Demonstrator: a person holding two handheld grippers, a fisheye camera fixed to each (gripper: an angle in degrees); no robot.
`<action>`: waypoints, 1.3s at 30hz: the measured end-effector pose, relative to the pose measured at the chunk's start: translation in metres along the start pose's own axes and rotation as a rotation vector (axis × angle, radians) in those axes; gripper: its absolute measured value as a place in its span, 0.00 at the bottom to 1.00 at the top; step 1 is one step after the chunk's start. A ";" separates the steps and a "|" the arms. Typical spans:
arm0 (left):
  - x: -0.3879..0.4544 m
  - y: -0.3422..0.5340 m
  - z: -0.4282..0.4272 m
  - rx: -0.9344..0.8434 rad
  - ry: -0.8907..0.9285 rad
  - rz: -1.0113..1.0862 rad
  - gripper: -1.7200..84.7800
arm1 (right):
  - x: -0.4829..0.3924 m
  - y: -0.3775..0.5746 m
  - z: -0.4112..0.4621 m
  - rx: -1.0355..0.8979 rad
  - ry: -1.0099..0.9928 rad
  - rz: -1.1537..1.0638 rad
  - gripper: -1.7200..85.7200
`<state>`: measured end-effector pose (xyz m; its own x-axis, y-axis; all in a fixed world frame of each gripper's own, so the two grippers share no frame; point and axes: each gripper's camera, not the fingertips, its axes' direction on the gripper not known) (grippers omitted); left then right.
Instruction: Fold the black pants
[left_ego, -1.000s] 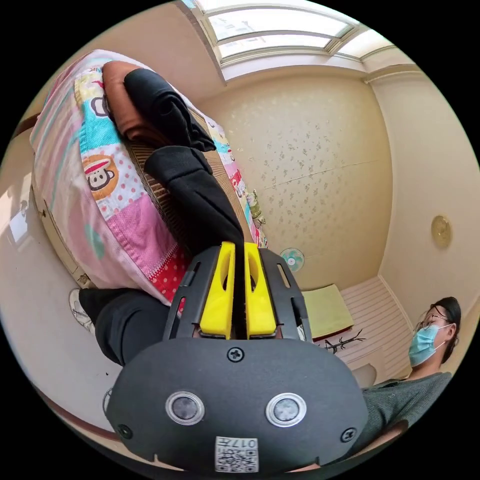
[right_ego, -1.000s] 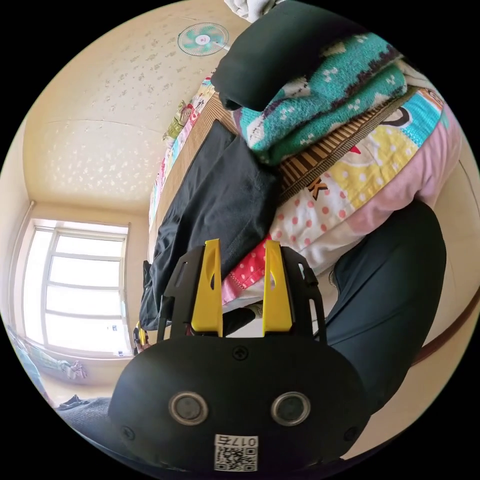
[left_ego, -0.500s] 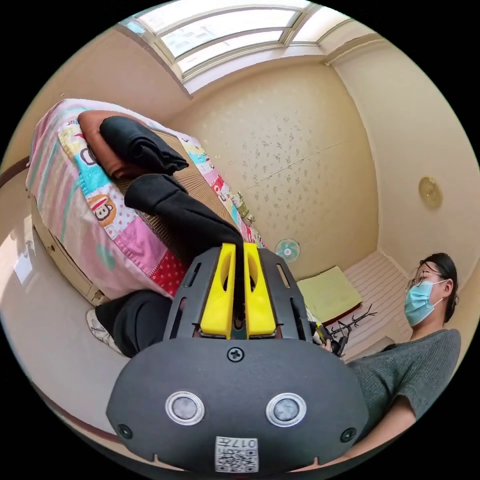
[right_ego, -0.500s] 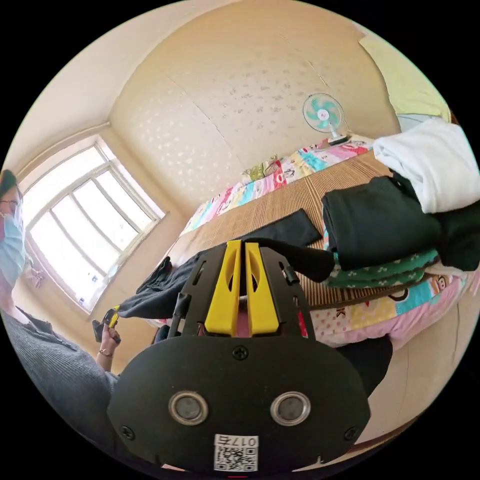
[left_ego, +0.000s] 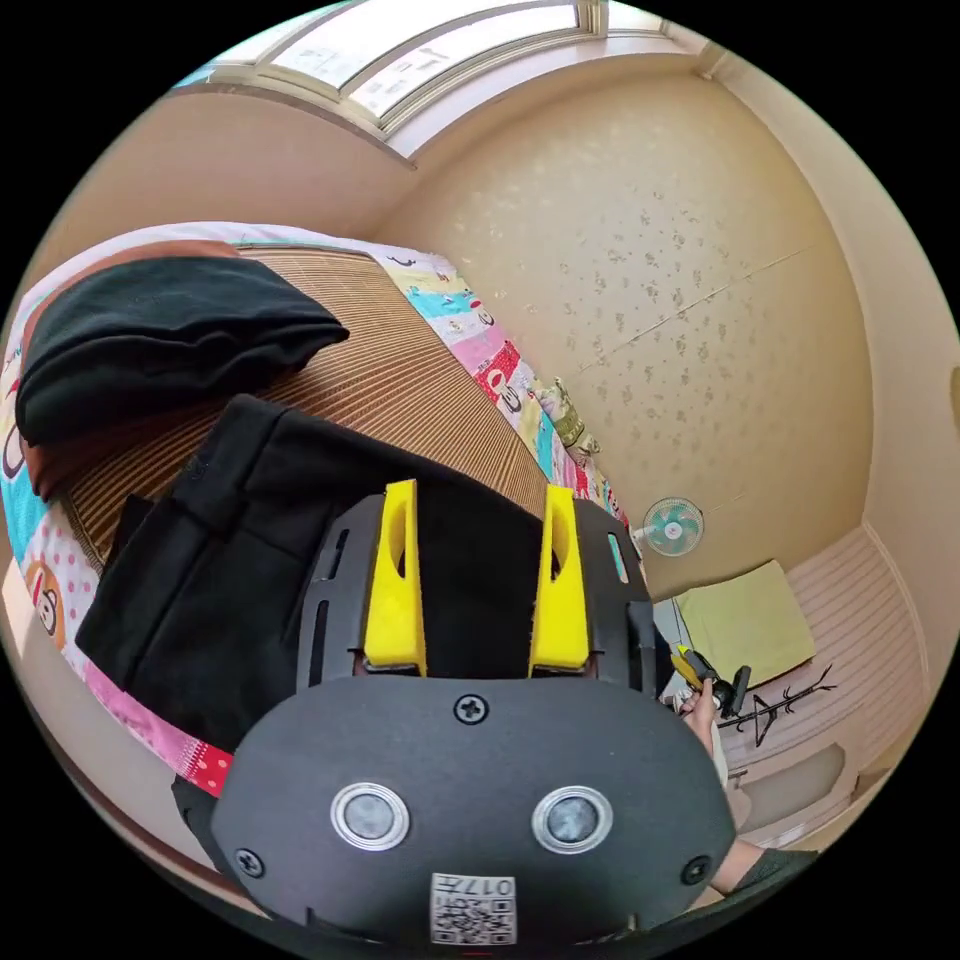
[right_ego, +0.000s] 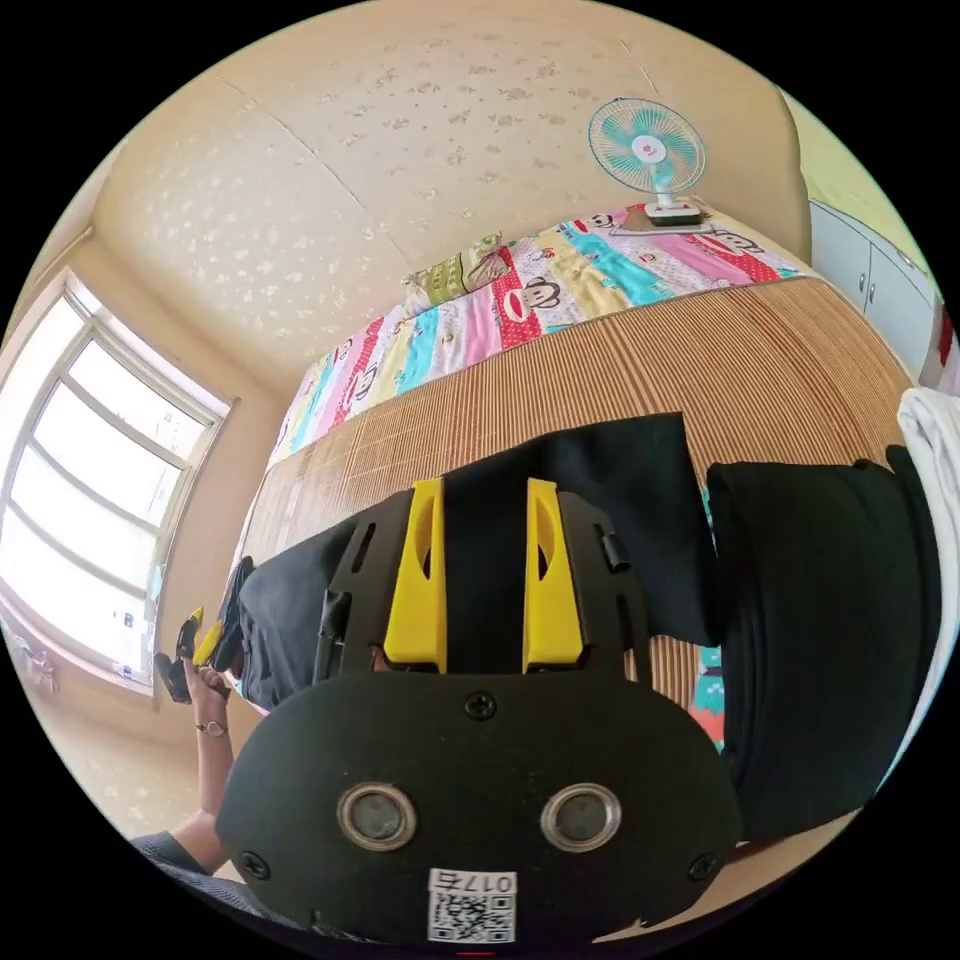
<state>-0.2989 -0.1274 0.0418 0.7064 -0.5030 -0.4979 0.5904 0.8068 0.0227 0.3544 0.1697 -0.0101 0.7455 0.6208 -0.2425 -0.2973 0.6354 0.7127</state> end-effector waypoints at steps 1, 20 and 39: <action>0.003 0.010 0.009 -0.015 -0.010 0.030 0.18 | -0.003 0.004 0.020 -0.042 0.014 -0.021 0.10; -0.160 0.057 0.042 -0.438 -0.509 0.231 0.02 | 0.003 0.246 0.061 -0.321 0.151 -0.324 0.03; -0.274 -0.046 -0.069 -0.191 -0.523 0.121 0.09 | 0.087 0.253 0.019 -0.200 -0.014 -0.017 0.14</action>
<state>-0.5466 -0.0055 0.1170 0.8927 -0.4505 -0.0051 0.4462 0.8856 -0.1288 0.3551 0.3756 0.1623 0.7593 0.6038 -0.2428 -0.3964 0.7249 0.5634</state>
